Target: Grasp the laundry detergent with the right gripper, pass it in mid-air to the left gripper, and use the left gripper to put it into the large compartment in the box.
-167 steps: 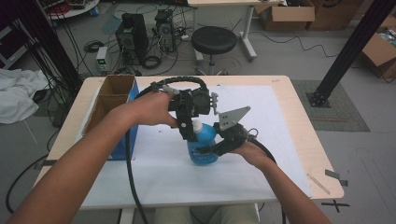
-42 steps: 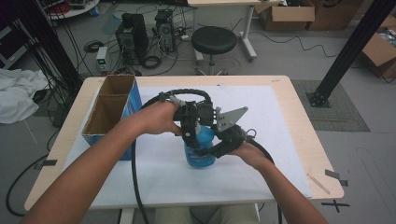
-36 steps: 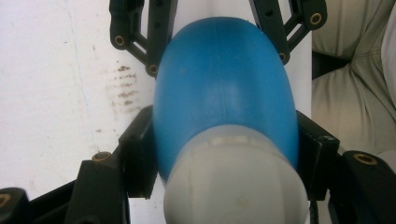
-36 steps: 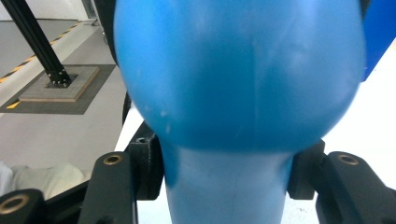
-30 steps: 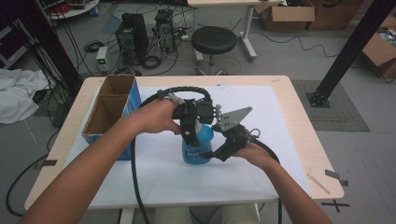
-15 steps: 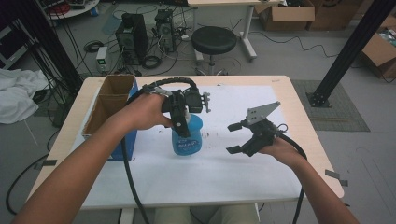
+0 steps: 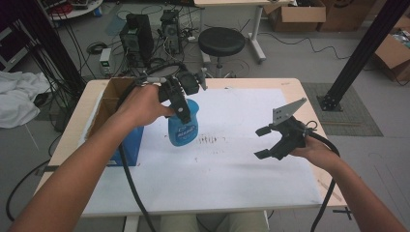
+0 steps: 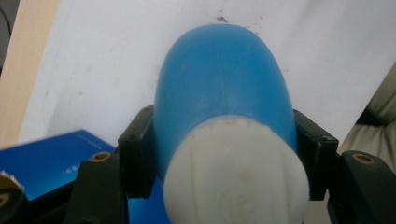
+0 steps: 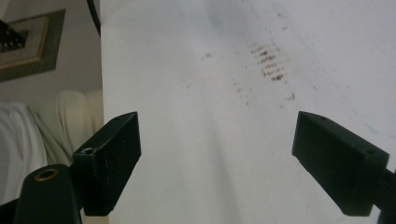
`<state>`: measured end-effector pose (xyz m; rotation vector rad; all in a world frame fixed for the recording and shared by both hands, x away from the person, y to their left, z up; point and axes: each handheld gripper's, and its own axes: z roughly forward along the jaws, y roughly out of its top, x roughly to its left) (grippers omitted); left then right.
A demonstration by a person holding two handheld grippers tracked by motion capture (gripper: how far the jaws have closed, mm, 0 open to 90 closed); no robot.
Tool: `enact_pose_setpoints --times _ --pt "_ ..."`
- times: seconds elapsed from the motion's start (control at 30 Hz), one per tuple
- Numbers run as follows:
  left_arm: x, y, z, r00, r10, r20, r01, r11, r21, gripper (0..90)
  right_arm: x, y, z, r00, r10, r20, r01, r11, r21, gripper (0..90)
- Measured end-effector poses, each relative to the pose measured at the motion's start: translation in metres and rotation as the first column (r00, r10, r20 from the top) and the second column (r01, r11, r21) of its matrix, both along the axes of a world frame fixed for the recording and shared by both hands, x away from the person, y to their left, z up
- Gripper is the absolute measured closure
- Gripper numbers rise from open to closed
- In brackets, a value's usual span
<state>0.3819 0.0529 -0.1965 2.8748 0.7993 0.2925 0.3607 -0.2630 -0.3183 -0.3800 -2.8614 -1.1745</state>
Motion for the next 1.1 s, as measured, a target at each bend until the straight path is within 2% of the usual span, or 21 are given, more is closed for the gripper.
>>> enact_pose_setpoints --times 0.1,0.23,0.37,0.53,0.73,0.83,0.9,0.97,1.07,1.1 --pt "0.006 0.003 0.003 0.9972 0.075 0.003 -0.075 0.9971 -0.013 37.7 -0.003 -0.004 0.004 0.9999 0.008 0.012 -0.007 0.998 -0.059 15.8" --pt "0.011 0.006 0.006 0.9914 0.130 0.016 -0.130 0.9914 -0.013 37.7 -0.005 -0.009 0.011 0.9994 0.009 0.034 -0.005 0.992 -0.128 16.7" --pt "0.016 0.010 0.011 0.9833 0.181 0.016 -0.181 0.9833 -0.023 37.7 -0.003 -0.014 0.017 0.9979 0.009 0.065 0.004 0.980 -0.200 17.1" --pt "0.021 0.017 0.023 0.9686 0.247 0.027 -0.246 0.9679 -0.053 37.8 0.002 -0.020 0.020 0.9971 0.010 0.075 0.010 0.963 -0.270 17.6" --pt "0.025 0.024 0.036 0.9519 0.304 0.040 -0.301 0.9514 -0.067 37.8 0.003 -0.027 0.024 0.9973 0.008 0.074 0.013 0.959 -0.284 17.3" --pt "0.028 0.027 0.043 0.9378 0.345 0.038 -0.341 0.9366 -0.079 37.9 0.003 -0.030 0.024 0.9972 0.012 0.074 0.009 0.958 -0.287 16.7" --pt "0.030 0.030 0.049 0.9328 0.358 0.037 -0.355 0.9321 -0.070 37.9 0.003 -0.032 0.024 0.9972 0.009 0.075 0.013 0.957 -0.288 16.6" --pt "0.032 0.033 0.055 0.9248 0.379 0.035 -0.376 0.9240 -0.069 37.9 0.003 -0.034 0.024 0.9971 0.009 0.075 0.013 0.957 -0.290 16.5" --pt "0.034 0.038 0.063 0.9059 0.422 0.029 -0.419 0.9045 -0.078 38.0 0.004 -0.037 0.024 0.9973 0.002 0.074 0.019 0.957 -0.290 16.2" --pt "0.035 0.040 0.066 0.9016 0.432 0.025 -0.429 0.9003 -0.073 37.9 0.004 -0.038 0.023 0.9974 0.006 0.072 0.016 0.958 -0.287 16.1"
